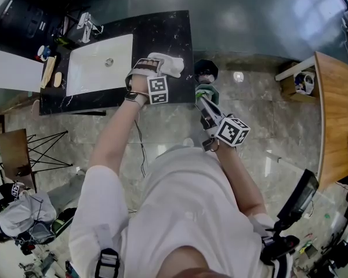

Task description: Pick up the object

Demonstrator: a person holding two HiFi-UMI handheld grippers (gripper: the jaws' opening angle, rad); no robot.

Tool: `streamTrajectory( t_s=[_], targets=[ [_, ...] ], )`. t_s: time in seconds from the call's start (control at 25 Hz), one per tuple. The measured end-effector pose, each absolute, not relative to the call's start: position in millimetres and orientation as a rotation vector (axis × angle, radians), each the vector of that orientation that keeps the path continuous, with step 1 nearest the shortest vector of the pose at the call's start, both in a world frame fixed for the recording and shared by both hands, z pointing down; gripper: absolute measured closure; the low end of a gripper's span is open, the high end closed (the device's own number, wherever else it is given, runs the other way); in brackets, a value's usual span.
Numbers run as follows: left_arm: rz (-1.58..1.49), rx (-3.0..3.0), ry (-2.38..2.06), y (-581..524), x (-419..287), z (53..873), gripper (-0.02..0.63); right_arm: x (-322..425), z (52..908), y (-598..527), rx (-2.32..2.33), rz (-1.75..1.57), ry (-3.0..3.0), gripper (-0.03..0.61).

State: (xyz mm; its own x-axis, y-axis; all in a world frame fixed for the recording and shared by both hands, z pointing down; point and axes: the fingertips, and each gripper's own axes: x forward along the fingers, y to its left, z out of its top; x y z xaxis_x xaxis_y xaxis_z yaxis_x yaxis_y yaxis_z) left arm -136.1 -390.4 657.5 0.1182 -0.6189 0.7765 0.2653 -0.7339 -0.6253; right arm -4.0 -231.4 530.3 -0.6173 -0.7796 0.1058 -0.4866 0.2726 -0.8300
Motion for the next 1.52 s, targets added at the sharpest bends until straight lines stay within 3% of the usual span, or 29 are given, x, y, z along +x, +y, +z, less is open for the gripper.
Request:
streamTrajectory(
  t_s=[0.36,0.64,0.84,1.52],
  targets=[
    [-1.644,-1.833,0.471,-395.1,-130.1,650.4,0.393,2.4,531.0,-229.8,-1.185,-1.272,2.209,0.557],
    [-1.511,-2.102,0.676,-393.2,-121.7,619.8,0.449,2.1,533.6,-230.7,-1.185,-1.285,2.208,0.557],
    [-1.418,-2.297,0.858,-391.0,-128.9,603.1,0.454,-5.3,534.7,-229.7,-1.170,-1.293,2.226,0.557],
    [-0.792,-3.028,1.418,-363.8,-162.8,557.0,0.485,-34.3,537.7,-223.0,-1.132,-1.322,2.281,0.557]
  ],
)
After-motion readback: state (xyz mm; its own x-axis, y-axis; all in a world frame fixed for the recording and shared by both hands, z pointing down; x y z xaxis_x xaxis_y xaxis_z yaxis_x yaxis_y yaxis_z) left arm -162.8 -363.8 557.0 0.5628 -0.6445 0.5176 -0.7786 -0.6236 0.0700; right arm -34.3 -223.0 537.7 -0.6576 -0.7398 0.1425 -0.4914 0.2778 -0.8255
